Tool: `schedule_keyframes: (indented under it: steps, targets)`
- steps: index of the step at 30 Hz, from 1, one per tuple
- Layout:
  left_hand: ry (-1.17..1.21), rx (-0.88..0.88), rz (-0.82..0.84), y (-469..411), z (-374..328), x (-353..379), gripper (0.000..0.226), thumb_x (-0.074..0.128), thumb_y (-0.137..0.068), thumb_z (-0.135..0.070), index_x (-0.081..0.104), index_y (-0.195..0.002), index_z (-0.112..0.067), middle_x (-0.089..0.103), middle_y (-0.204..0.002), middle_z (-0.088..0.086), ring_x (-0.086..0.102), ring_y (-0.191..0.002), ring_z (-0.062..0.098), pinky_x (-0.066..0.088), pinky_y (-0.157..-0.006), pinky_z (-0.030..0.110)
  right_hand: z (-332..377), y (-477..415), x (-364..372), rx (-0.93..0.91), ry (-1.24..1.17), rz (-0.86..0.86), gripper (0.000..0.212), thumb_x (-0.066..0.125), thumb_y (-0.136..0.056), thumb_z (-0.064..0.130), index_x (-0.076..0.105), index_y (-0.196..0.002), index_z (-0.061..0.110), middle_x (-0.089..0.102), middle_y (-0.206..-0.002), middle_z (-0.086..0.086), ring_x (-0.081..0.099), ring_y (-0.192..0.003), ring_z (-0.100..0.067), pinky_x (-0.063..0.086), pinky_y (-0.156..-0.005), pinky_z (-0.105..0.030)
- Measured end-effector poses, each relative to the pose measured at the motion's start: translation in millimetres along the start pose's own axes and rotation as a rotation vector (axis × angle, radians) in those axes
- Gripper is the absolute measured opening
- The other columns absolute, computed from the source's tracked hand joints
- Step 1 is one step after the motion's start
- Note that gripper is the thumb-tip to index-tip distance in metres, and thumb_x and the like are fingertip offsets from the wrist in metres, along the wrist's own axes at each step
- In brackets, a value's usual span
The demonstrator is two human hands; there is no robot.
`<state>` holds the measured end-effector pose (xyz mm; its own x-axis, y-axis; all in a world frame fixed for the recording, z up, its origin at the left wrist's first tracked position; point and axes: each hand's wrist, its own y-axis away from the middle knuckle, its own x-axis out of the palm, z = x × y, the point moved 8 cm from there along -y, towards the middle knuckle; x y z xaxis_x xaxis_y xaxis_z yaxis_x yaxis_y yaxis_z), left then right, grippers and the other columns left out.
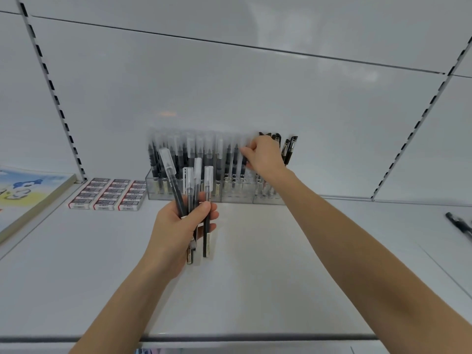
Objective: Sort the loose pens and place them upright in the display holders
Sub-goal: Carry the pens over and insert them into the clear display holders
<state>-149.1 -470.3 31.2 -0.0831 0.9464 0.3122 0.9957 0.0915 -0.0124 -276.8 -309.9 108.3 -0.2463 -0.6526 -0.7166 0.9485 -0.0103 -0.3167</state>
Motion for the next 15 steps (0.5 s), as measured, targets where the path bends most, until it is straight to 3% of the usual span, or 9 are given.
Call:
schedule_keyframes:
  steps: [4,7,12,15]
  targets:
    - [-0.009,0.028,0.001,0.2,-2.8,-1.0,0.010,0.058,-0.086,-0.005,0.063,-0.089,-0.013,0.067,-0.080,0.007,0.069,-0.068,0.012,0.058,-0.063,0.023,-0.9,12.7,-13.6,-0.037,-0.076,-0.046,0.025,0.054,-0.091,0.018,0.055,-0.070,0.005,0.064,-0.071,-0.019,0.068,-0.073,-0.033,0.055,-0.078,-0.043]
    - [0.018,0.040,0.010,-0.4,-5.1,0.8,0.012,0.056,-0.086,-0.003,0.063,-0.090,-0.012,0.071,-0.073,0.004,0.070,-0.064,0.010,0.057,-0.058,0.021,3.7,40.0,-34.7,-0.041,-0.408,-0.117,0.015,0.054,-0.092,0.016,0.063,-0.088,0.005,0.067,-0.076,-0.008,0.066,-0.065,-0.014,0.057,-0.069,-0.026]
    - [0.045,0.043,0.087,1.4,-4.5,17.5,0.012,0.055,-0.086,-0.003,0.063,-0.091,-0.011,0.073,-0.067,-0.001,0.070,-0.063,0.010,0.057,-0.057,0.020,16.0,86.3,-20.8,0.003,-0.659,0.194,0.011,0.061,-0.088,0.022,0.064,-0.093,0.013,0.070,-0.080,-0.004,0.070,-0.074,-0.014,0.058,-0.069,-0.024]
    - [0.051,0.037,0.125,1.8,-2.0,25.8,0.012,0.056,-0.086,-0.004,0.062,-0.093,-0.011,0.073,-0.069,0.000,0.071,-0.066,0.012,0.057,-0.057,0.021,21.4,96.8,-16.9,-0.025,-0.706,0.233,0.006,0.065,-0.084,0.015,0.064,-0.090,0.016,0.069,-0.071,0.001,0.068,-0.066,-0.009,0.056,-0.064,-0.020]
